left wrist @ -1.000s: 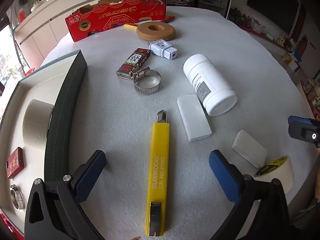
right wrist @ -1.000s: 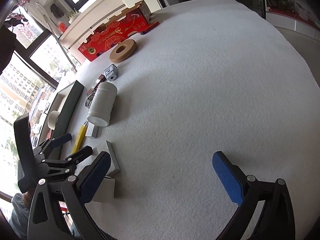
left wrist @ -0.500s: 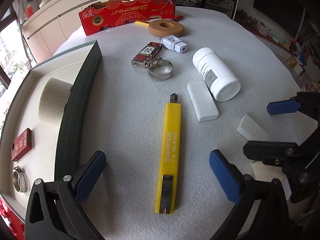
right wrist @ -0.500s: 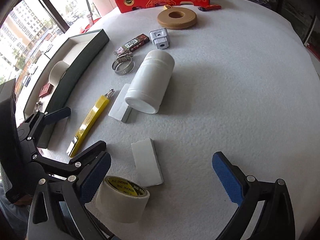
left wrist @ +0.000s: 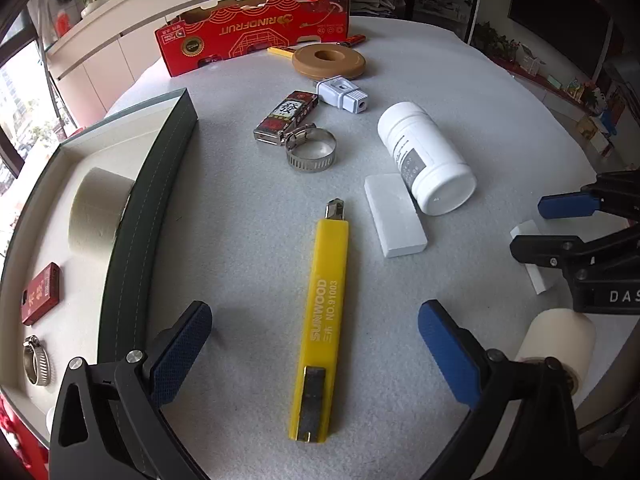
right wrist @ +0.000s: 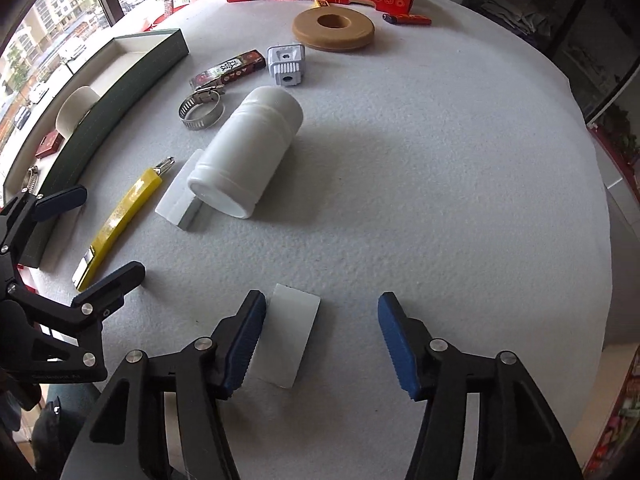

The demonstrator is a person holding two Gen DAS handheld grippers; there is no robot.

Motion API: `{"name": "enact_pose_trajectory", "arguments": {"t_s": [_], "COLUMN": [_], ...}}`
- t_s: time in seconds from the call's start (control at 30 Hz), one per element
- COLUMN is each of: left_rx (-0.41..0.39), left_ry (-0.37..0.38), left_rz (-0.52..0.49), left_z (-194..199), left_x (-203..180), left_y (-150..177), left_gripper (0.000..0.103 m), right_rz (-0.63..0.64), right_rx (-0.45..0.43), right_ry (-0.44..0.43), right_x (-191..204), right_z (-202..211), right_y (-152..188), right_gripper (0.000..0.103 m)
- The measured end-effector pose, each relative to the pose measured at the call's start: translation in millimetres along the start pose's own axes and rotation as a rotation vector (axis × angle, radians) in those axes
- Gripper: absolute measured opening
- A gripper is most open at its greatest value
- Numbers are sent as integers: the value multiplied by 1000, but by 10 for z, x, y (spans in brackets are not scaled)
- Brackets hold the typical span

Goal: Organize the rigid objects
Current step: 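Grasp the yellow utility knife with the left gripper while the right gripper grasps a white eraser, then carry the yellow knife and white eraser over the green tray with both grippers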

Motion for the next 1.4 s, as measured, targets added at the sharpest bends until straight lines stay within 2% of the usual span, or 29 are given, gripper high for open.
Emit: {"name": "enact_pose_trajectory", "arguments": {"t_s": [0.07,0.27,0.43,0.47,0.5,0.53,0.57,0.6,0.63,0.67,0.8,0.97,1.1,1.27,1.4], "left_rx": [-2,-12,26,33,32,25,16,12,12,21,36,-4,-42,-100,-113], "left_ry": [15,21,13,15,20,26,32,34,37,38,94,109,124,53,0], "left_rz": [-8,5,13,14,6,-4,-12,-19,-18,-11,97,195,278,312,326], "left_z": [-4,-17,-32,-28,-5,28,71,107,134,150,240,484,719,944,1013], "left_x": [-92,-168,-180,-184,-200,-220,-236,-242,-235,-208,-78,36,116,168,233], "left_y": [-36,-98,-98,-96,-93,-90,-88,-81,-75,-62,28,66,60,120,191], "left_gripper": [103,103,102,100,97,87,70,60,32,18,17,17,17,17,17], "right_rz": [-42,-17,-42,-40,-32,-27,-33,-39,-44,-55,-113,-186,-187,-182,-176], "right_rx": [-9,-19,-22,-28,-37,-42,-44,-55,-67,-78,-148,-234,-277,-281,-278], "right_ry": [-15,-6,2,-4,-10,-13,-23,-34,-41,-47,-95,-163,-200,-230,-242], "right_x": [-103,-46,-87,-74,-41,-4,28,38,36,30,-6,-44,75,244,358], "right_z": [24,-2,35,38,45,68,86,93,104,120,263,510,657,674,663], "right_y": [38,72,102,118,124,156,201,224,250,279,377,419,391,442,468], "right_gripper": [59,60,60,58,45,34,26,26,26,26,26,26,26,26,26]}}
Point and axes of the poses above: each gripper's, at about its wrist camera, not at the fingertips, and z roughly against the way its jaws point, x to its left, y to its underside, the point moved 8 cm from there along -z, roughly the way its jaws point, and after that the axes turned 15 degrees about -y, right-handed, at the moved point
